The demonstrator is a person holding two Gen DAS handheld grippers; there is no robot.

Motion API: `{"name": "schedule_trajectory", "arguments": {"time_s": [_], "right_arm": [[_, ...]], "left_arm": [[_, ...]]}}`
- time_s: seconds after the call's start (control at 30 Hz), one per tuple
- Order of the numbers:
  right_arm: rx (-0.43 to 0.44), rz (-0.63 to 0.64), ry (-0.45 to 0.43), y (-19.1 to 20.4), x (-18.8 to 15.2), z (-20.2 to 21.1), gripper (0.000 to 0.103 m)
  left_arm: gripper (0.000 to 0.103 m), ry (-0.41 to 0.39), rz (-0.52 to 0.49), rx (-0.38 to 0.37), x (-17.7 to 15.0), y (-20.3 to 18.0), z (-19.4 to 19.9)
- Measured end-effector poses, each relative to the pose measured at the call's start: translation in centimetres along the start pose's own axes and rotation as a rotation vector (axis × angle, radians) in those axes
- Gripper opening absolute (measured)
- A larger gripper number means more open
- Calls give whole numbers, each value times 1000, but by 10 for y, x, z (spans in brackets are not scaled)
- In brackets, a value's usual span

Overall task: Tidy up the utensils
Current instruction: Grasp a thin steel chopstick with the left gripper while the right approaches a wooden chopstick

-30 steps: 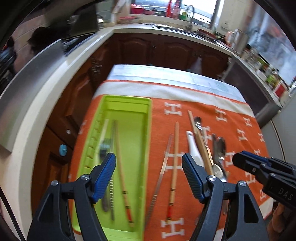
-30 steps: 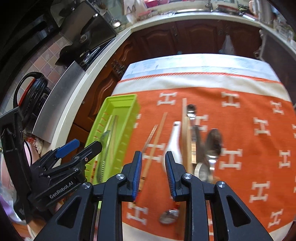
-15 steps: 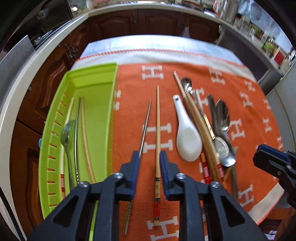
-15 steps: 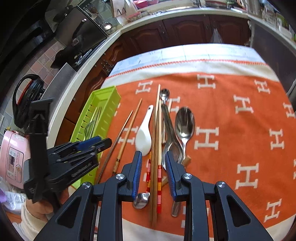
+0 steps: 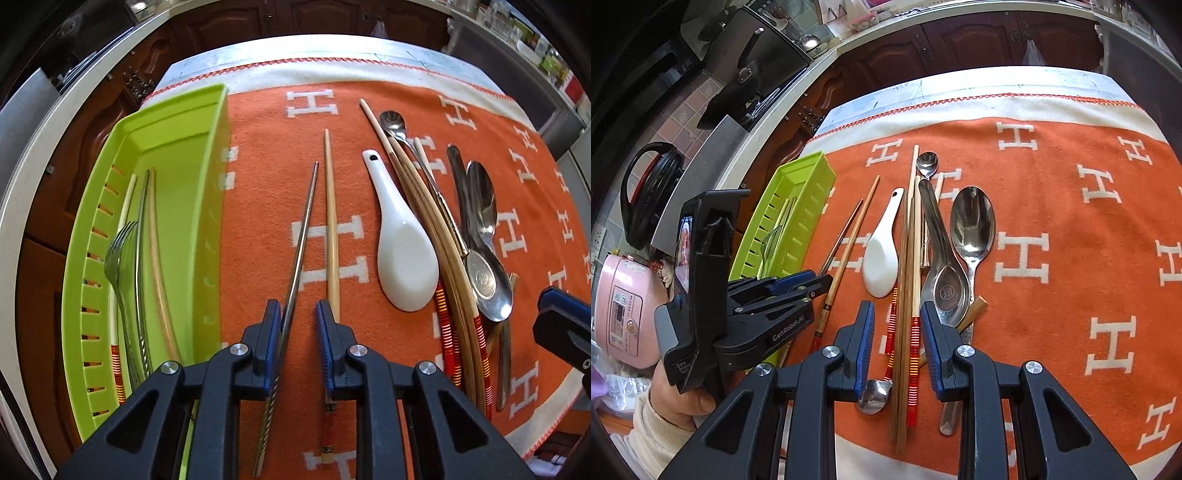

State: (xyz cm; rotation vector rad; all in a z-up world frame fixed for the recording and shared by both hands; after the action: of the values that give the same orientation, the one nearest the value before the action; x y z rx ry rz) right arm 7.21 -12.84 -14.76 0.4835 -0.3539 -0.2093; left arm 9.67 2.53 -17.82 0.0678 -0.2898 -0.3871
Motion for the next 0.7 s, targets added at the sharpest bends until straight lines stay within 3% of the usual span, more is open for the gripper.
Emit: {"name": "schedule_trajectory", "arguments": {"time_s": [0.13, 0.17, 0.2, 0.3, 0.53, 0.7], "right_arm": [[3, -9, 2, -2, 1, -3, 26], [3, -10, 3, -3, 1, -2, 26], [4, -11, 5, -3, 1, -3, 26], [4, -9, 11, -2, 1, -7, 26], [1, 16, 32, 6, -4, -14, 26], [-3, 24, 53, 12, -6, -21, 26]], "left_arm": [[15, 12, -3, -9, 3, 1, -1], [6, 18, 3, -21, 3, 1, 0], [4, 25, 12, -47, 5, 0, -1], [4, 26, 36, -87, 4, -4, 0], [5, -12, 18, -23, 0, -15, 4], [3, -47, 89, -98, -13, -7, 7]]}}
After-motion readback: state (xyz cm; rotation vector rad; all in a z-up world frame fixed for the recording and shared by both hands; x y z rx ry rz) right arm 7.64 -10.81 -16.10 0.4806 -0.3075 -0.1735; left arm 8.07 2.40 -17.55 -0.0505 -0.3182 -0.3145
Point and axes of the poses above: each gripper's, at about its wrist camera, not at the fingertips, and z roughly against the way its jaws point, y to its left, x to its top, the point moved 2 cm from there along -z, roughly the way its jaws point, and after that the axes turned 13 degrees about -z, right-handed, at the moved point
